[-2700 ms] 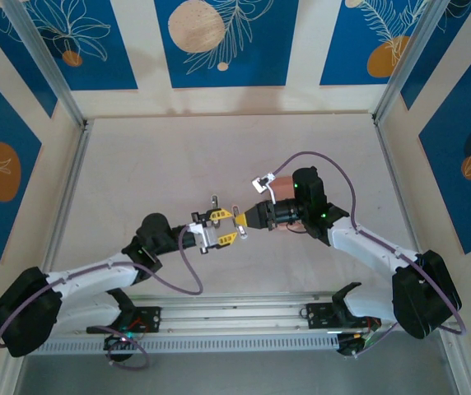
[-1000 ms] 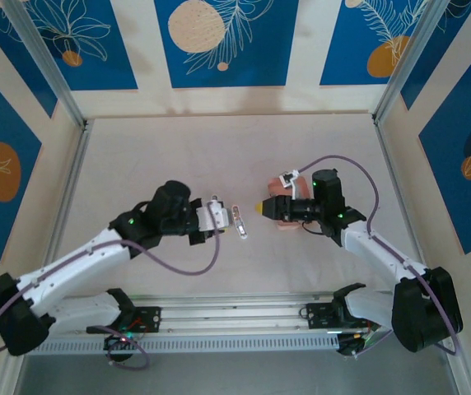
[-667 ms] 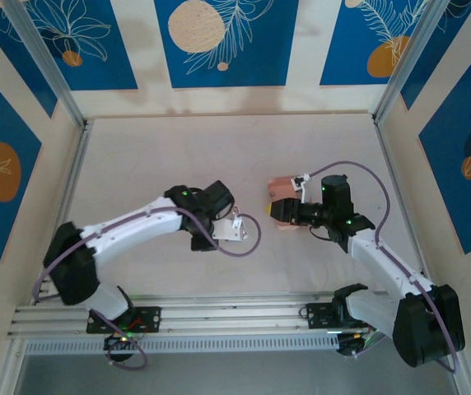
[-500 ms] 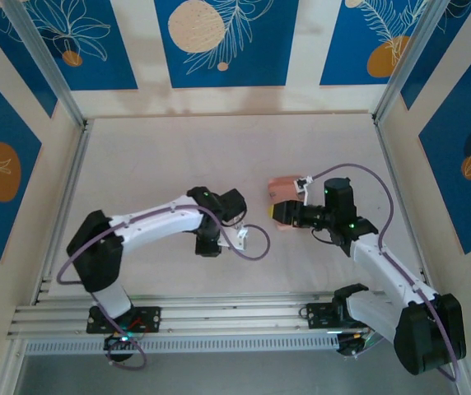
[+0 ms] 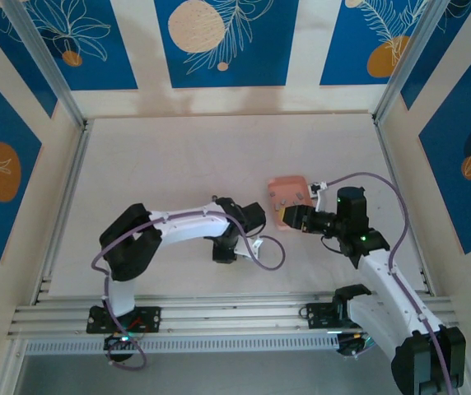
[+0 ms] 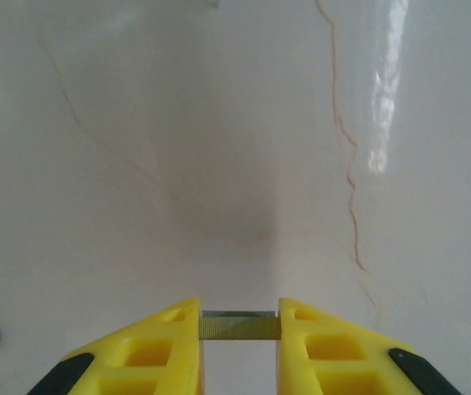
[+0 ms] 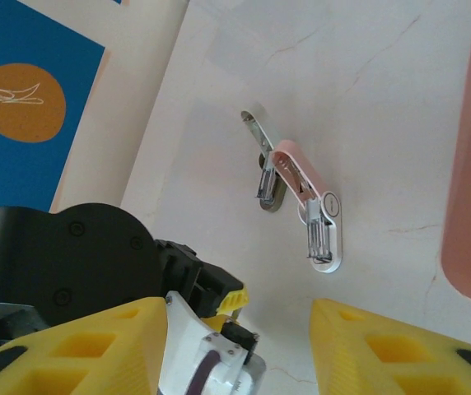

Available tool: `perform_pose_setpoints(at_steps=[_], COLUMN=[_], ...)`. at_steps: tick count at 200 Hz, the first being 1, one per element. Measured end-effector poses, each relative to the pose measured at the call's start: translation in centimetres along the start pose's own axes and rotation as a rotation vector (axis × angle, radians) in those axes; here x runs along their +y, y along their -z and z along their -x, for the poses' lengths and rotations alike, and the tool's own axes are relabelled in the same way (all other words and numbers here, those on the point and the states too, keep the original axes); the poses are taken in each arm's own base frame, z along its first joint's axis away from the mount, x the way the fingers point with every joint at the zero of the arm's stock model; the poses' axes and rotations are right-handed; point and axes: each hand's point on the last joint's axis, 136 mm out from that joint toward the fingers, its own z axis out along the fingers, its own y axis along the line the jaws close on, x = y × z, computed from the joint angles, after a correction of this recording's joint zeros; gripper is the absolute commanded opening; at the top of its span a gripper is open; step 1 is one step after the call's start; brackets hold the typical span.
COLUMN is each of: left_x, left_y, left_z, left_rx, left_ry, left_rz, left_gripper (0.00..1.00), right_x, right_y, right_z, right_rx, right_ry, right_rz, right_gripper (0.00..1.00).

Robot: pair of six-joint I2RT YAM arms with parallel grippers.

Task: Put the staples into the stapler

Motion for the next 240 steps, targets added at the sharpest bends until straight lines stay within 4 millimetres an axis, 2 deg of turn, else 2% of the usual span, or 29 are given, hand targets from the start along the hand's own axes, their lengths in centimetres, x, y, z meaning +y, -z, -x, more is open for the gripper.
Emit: perform_pose_setpoints(at_steps=[53,116,165,184,201,240], left_x=[0.3,0.5,0.9,1.6,2.1,2.5], left_y=[-1.4,-1.7,-1.5,-0.8,0.6,4.7], left_z=[2.0,3.0,3.7,5.4,6.5,6.5], left_rx=[-0.025,-0.046,-0.077,-0.165,-0.250,-0.437], left_ry=[-0.003,0.020,0.032,0.048,0.060,0.129], left_rz=[0.009,0.008,0.023,0.061,0.105,0.208], left_gripper=[0.24,0.30,0.42,0.47,0.49,0.55], right_x=[-0.3,-0.3,-0.2,-0.2,-0.2,0.1], right_y=[0.3,0.4,0.4,0.4,0.4,-0.1], right_z=[-0.3,-0.3,-0.4,-0.5,-0.8,-1.9], right_rx=[0.003,0.002,0.004,0.006,0.018,0.064], right_ry=[-0.017,-0.017,-0.022,-0.023,-0.028,-0.031], right_rz=[-0.013,-0.013,-0.010,-0.010,-0.014,-0.041], right_gripper=[0.49,0.49,0.49,0.49,0.49,0.49])
